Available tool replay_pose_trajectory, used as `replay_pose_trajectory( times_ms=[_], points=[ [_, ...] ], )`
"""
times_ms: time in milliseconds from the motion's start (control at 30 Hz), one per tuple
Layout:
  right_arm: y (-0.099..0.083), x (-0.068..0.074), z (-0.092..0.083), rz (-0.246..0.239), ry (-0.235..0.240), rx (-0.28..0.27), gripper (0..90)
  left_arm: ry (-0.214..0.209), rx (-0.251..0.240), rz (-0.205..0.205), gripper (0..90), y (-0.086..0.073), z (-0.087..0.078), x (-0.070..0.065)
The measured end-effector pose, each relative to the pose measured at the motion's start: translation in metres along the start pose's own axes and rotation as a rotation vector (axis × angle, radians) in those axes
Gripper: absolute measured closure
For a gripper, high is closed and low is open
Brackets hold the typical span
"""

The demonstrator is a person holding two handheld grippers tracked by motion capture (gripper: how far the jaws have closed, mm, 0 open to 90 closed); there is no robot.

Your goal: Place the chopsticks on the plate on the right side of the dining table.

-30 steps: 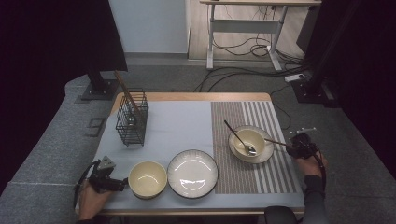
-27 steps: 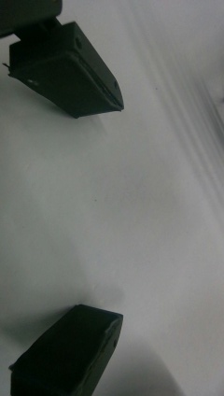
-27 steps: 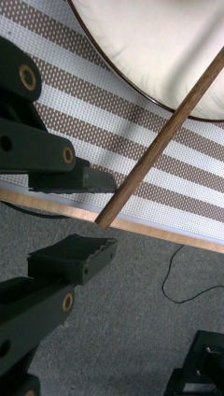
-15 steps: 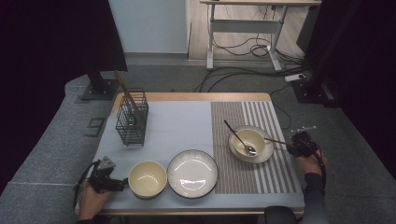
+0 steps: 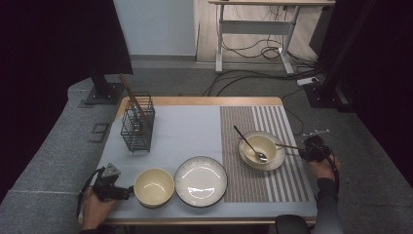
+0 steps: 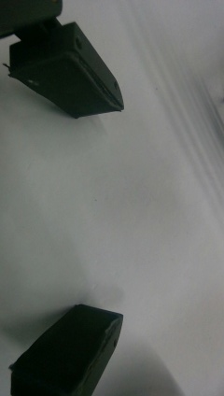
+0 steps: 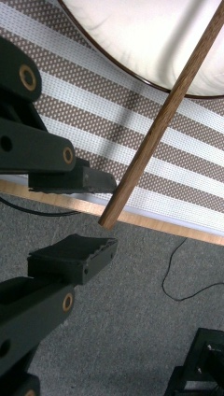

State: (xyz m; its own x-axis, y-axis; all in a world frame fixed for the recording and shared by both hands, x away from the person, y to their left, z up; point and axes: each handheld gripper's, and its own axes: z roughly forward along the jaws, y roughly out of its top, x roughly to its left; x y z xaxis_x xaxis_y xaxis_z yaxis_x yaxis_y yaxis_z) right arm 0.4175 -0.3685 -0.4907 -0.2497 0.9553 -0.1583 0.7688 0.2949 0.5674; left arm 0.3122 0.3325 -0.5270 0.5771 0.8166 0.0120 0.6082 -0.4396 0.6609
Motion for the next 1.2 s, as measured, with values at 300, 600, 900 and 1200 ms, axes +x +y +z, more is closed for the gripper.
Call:
replay_pose_trajectory(
  times_ms=[300, 600, 900, 1200],
  points=[
    [0.002, 0.002, 0.001, -0.004, 0.010, -0.003, 69.7, 0.001, 0.000, 0.001, 2.6, 0.000, 0.000, 0.000],
    [0.006, 0.009, 0.001, -0.030, 0.026, -0.007, 69.2, 0.001, -0.001, 0.001, 2.7, 0.000, 0.000, 0.000],
    [0.014, 0.022, 0.002, -0.077, 0.028, -0.014, 66.8, 0.001, 0.000, 0.001, 2.7, 0.000, 0.000, 0.000],
    [0.017, 0.023, 0.006, -0.079, 0.002, -0.013, 61.5, 0.001, 0.000, 0.000, 2.7, 0.000, 0.000, 0.000]
  ],
)
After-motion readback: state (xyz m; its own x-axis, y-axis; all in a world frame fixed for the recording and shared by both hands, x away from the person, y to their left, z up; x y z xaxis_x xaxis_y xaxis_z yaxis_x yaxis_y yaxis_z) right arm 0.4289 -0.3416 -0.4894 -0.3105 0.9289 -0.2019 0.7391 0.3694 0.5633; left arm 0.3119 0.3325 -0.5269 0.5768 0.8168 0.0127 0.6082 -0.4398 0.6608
